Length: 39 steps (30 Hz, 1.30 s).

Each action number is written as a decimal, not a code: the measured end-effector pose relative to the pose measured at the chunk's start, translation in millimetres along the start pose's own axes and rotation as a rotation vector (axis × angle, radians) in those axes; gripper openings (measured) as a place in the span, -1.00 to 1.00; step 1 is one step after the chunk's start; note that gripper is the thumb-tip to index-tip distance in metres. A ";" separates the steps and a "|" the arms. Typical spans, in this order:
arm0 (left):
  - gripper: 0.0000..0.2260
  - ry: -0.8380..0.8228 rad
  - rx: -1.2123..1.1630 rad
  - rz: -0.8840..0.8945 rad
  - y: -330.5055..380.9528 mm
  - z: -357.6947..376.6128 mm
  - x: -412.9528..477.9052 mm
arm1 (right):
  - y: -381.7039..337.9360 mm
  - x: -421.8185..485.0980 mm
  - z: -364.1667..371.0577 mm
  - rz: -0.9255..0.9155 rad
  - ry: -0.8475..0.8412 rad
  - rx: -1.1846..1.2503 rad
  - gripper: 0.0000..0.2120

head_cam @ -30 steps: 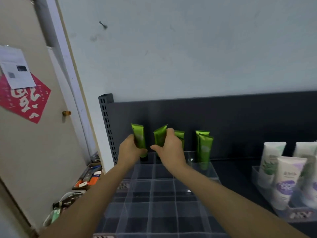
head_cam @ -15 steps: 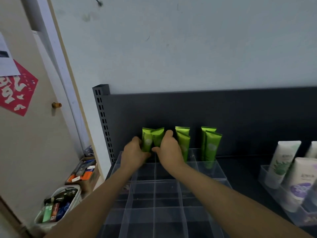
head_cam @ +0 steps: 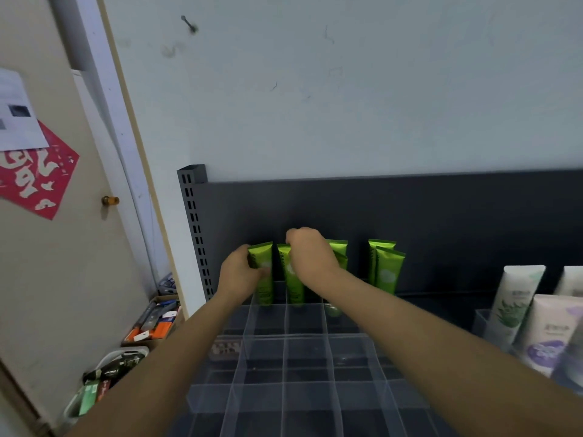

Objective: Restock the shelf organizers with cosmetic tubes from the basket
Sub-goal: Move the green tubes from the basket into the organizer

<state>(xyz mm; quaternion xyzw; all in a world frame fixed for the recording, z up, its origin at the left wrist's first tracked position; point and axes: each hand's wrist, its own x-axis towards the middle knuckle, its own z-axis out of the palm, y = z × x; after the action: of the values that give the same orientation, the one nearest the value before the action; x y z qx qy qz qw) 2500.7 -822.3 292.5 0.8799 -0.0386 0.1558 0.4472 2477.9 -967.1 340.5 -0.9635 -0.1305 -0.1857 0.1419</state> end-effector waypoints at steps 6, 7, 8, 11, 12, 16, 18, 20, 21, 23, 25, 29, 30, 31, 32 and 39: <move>-0.77 -0.047 -0.024 0.002 -2.4 -6.3 1.4 | -0.4 8.3 -14.7 -0.059 -0.083 -0.113 -0.74; -0.75 -0.046 -0.020 0.002 -2.2 -6.6 1.0 | -1.9 8.6 -15.8 -0.065 -0.091 -0.139 -0.73; -0.73 -0.042 -0.016 0.000 -1.3 -6.9 0.6 | -3.5 8.4 -16.8 -0.076 -0.091 -0.153 -0.69; -0.69 -0.025 -0.034 -0.008 -1.0 -7.4 -0.4 | -4.6 6.5 -16.1 -0.089 -0.092 -0.164 -0.68; -0.68 -0.017 -0.039 -0.007 -0.5 -7.9 -1.4 | -2.8 5.3 -15.8 -0.086 -0.086 -0.163 -0.69; -0.63 0.035 -0.037 -0.014 1.9 -10.4 -6.6 | 6.8 -0.7 -14.6 -0.154 -0.071 -0.117 -0.89; -0.52 0.074 0.019 -0.004 5.6 -12.4 -12.2 | 13.8 -7.1 -16.4 -0.172 -0.076 -0.068 -0.69; -0.43 0.135 0.098 0.048 9.5 -15.4 -17.5 | 20.8 -15.6 -21.3 -0.165 -0.051 -0.023 -0.53; -0.41 0.162 0.132 0.085 12.9 -17.2 -21.2 | 24.4 -20.6 -24.9 -0.156 -0.042 0.000 -0.47; -0.43 0.201 0.186 0.166 23.2 -19.6 -30.9 | 32.5 -32.4 -33.7 -0.133 -0.029 0.066 -0.41; -0.47 0.226 0.235 0.245 37.3 -19.8 -43.1 | 40.1 -48.0 -47.0 -0.104 -0.002 0.167 -0.40; -0.50 0.196 0.290 0.393 71.3 -10.5 -67.7 | 57.7 -85.6 -81.7 -0.075 0.100 0.356 -0.44; -0.50 0.177 0.291 0.419 81.6 -5.7 -74.5 | 63.7 -96.8 -91.4 -0.068 0.132 0.391 -0.45; -0.50 0.154 0.284 0.443 92.8 0.4 -81.8 | 70.9 -109.5 -101.3 -0.060 0.168 0.431 -0.47; -0.51 0.132 0.272 0.471 105.1 7.7 -90.0 | 79.6 -123.4 -111.3 -0.052 0.208 0.469 -0.49; -0.53 -0.095 0.068 0.649 195.6 95.6 -162.7 | 174.5 -243.7 -166.0 0.131 0.430 0.531 -0.59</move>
<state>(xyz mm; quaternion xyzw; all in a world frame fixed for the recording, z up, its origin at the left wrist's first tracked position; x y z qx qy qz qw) 2328.7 -1027.1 341.1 0.8424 -0.3329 0.2501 0.3422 2259.2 -1230.4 352.8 -0.8382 -0.0791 -0.3343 0.4236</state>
